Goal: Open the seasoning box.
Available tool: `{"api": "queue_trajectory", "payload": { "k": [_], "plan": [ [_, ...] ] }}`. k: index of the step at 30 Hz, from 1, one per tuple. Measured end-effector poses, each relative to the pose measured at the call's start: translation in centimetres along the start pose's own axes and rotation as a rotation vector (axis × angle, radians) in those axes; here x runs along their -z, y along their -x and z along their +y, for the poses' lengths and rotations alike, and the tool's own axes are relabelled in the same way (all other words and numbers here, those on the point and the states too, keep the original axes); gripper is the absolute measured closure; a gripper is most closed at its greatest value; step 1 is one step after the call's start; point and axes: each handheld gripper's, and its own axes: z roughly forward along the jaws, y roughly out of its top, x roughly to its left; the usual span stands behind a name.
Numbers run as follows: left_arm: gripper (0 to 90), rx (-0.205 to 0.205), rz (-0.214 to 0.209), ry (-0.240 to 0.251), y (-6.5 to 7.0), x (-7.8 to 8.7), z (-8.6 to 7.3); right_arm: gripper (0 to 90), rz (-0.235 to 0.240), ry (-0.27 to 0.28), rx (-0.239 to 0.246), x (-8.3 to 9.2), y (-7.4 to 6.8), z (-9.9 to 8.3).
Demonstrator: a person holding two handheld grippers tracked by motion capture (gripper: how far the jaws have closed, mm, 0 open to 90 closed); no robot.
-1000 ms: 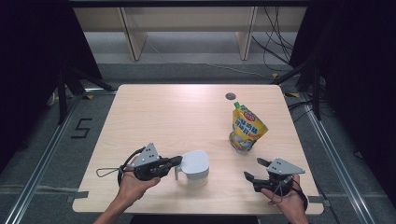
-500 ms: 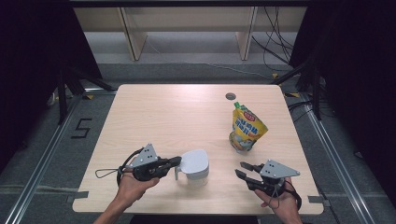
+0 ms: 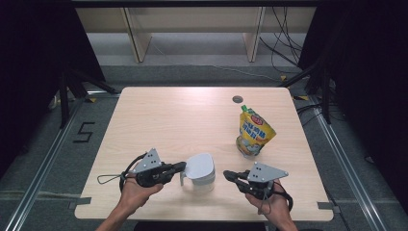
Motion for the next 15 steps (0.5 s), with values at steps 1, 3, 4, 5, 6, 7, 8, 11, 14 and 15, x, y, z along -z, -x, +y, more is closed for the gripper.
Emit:
{"api": "queue_trajectory", "payload": {
  "k": [1, 3, 4, 5, 6, 7, 8, 11, 14, 15],
  "plan": [
    [88.9, 0.005, 0.003, 0.002, 0.0, 0.0, 0.0, 90.0, -0.008, 0.015, 0.002, -0.3, -0.1, 0.2],
    [88.9, 0.001, 0.004, -0.001, 0.1, 0.1, 0.0, 90.0, -0.002, -0.001, 0.016, -0.8, -0.2, 0.6],
    [88.9, -0.005, 0.001, -0.002, 0.0, 0.1, 0.0, 90.0, 0.008, -0.018, 0.020, -1.0, -0.2, 0.7],
    [88.9, -0.005, 0.004, -0.002, 0.0, 0.1, -0.1, 90.0, 0.002, -0.022, 0.031, -1.2, -0.2, 0.9],
    [88.9, -0.001, 0.005, -0.001, 0.0, 0.1, -0.1, 90.0, 0.008, -0.019, 0.028, -1.5, -0.3, 0.9],
    [88.9, -0.001, 0.006, -0.002, 0.0, 0.1, -0.1, 90.0, 0.017, -0.023, 0.037, -1.6, -0.3, 1.1],
    [88.9, -0.006, 0.010, -0.015, 0.0, 0.1, -0.1, 90.0, 0.026, -0.026, 0.042, -1.7, -0.3, 1.2],
    [88.9, 0.002, 0.018, -0.022, -0.2, -0.1, -0.6, 90.0, 0.018, -0.026, 0.051, -1.9, -0.4, 1.5],
    [88.9, 0.000, 0.006, -0.016, -0.4, -0.1, -0.6, 90.0, 0.005, -0.033, 0.049, -2.1, -0.2, 1.5],
    [88.9, 0.004, 0.015, -0.024, -0.4, 0.0, -0.6, 90.0, 0.029, -0.048, 0.038, -2.1, -0.2, 1.5]
  ]
}}
